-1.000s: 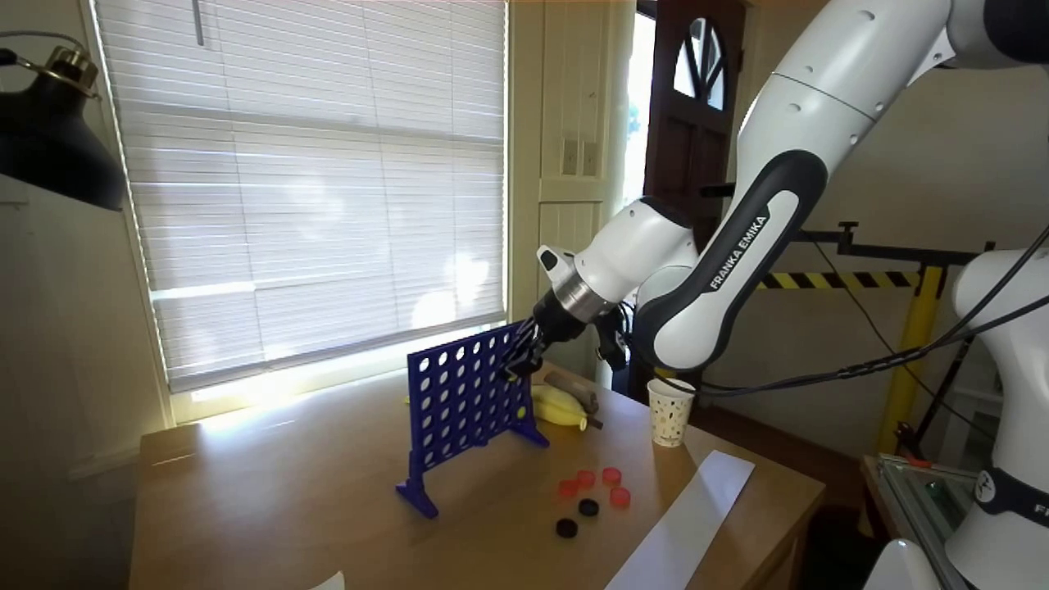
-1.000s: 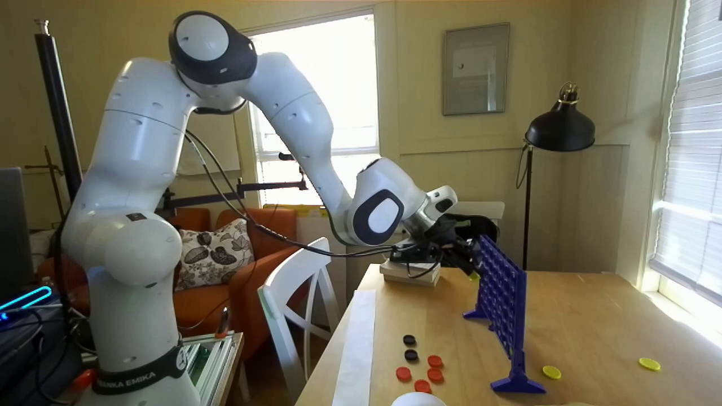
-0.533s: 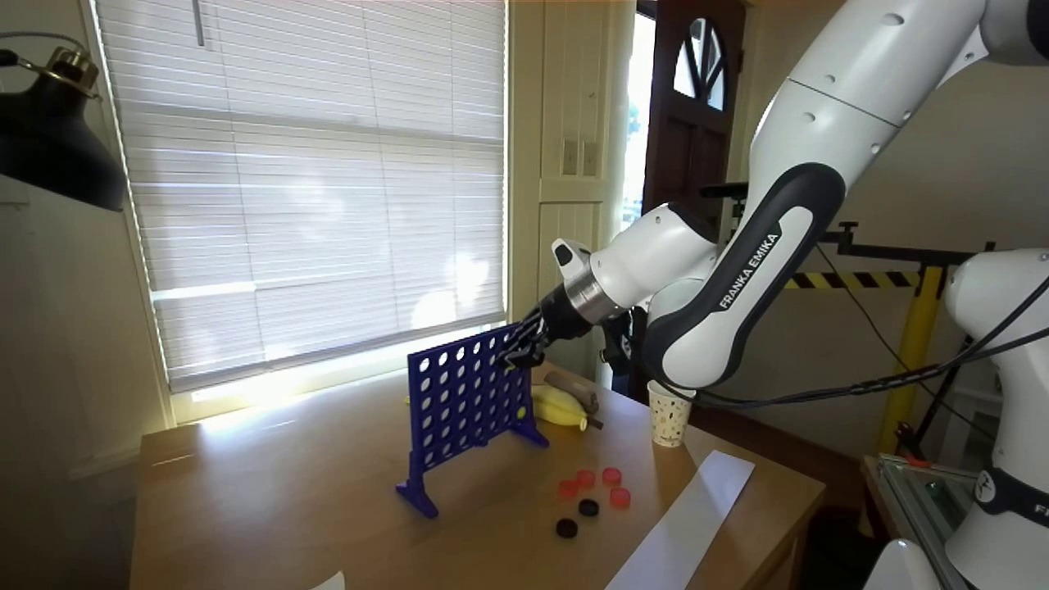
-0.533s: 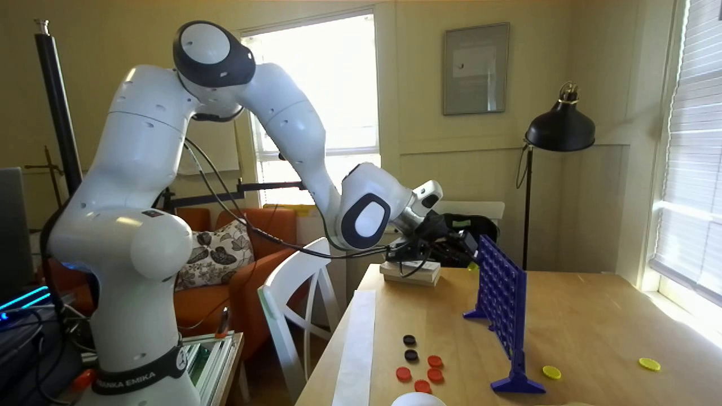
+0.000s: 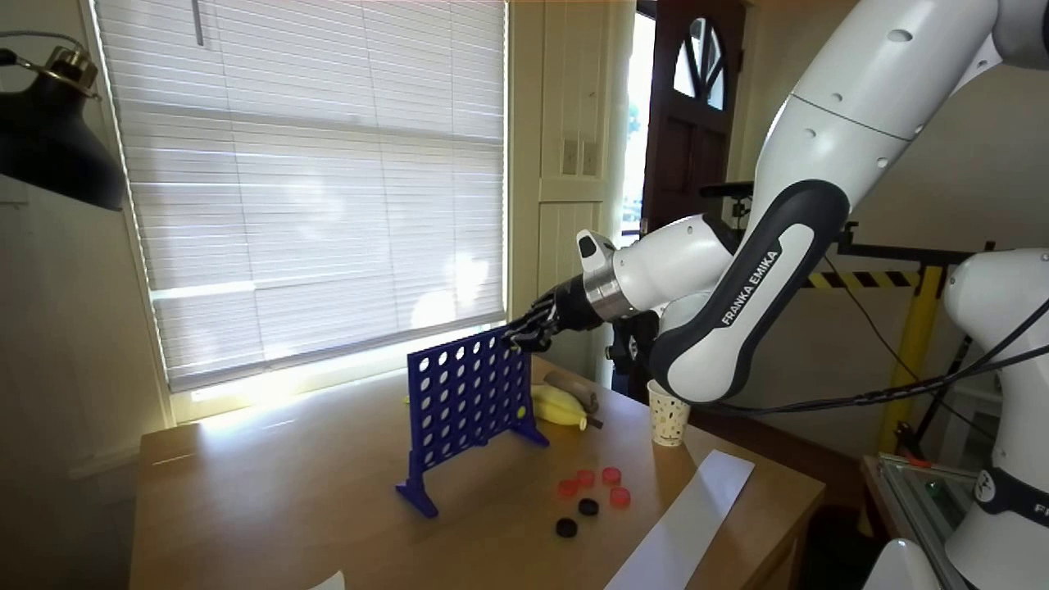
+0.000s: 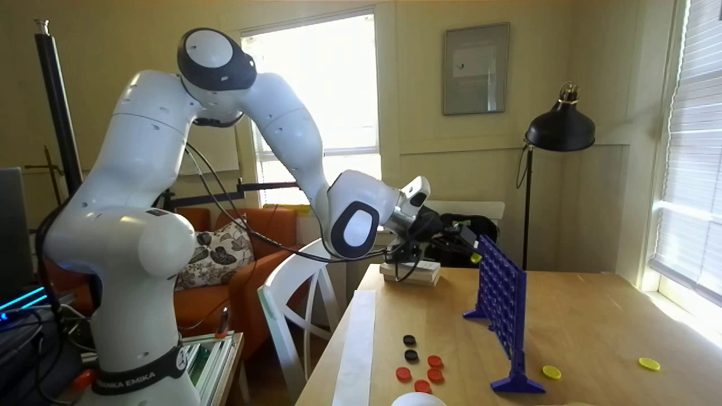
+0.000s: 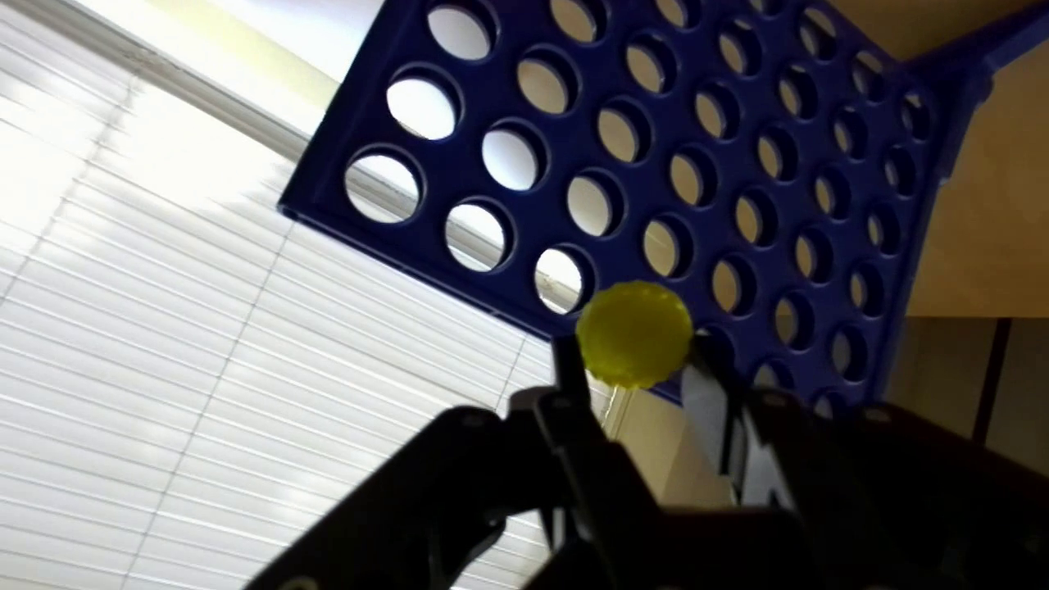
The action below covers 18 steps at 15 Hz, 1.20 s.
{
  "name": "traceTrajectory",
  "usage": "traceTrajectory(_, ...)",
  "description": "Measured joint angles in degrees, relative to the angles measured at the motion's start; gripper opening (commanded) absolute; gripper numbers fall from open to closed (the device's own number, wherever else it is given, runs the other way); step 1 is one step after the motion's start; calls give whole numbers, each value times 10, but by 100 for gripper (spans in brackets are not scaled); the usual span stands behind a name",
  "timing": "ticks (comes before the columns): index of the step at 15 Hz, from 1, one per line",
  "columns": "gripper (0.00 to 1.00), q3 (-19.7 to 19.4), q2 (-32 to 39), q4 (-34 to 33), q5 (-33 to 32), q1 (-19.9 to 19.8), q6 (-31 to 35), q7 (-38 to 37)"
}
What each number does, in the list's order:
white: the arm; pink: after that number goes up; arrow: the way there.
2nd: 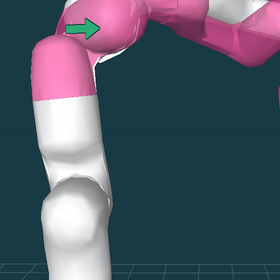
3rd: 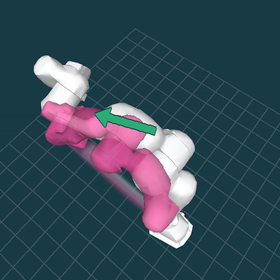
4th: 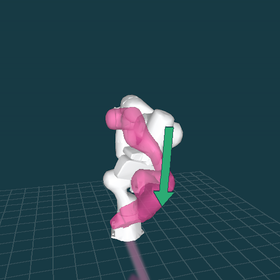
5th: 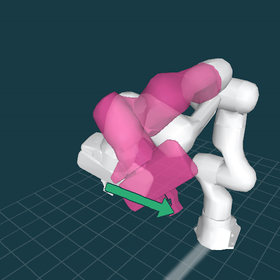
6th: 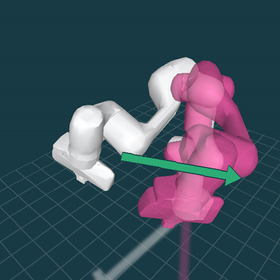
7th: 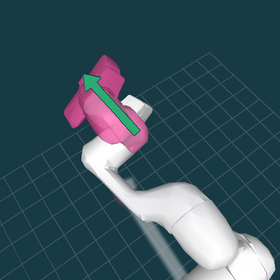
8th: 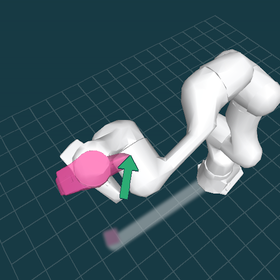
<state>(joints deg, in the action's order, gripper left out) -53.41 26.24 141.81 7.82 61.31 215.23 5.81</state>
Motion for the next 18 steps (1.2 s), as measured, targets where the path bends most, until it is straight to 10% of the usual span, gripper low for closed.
traceTrajectory(7,10,104,-3,5,107,-88,108,60)
traceTrajectory(18,10,407,-28,-5,103,-413,232,66)
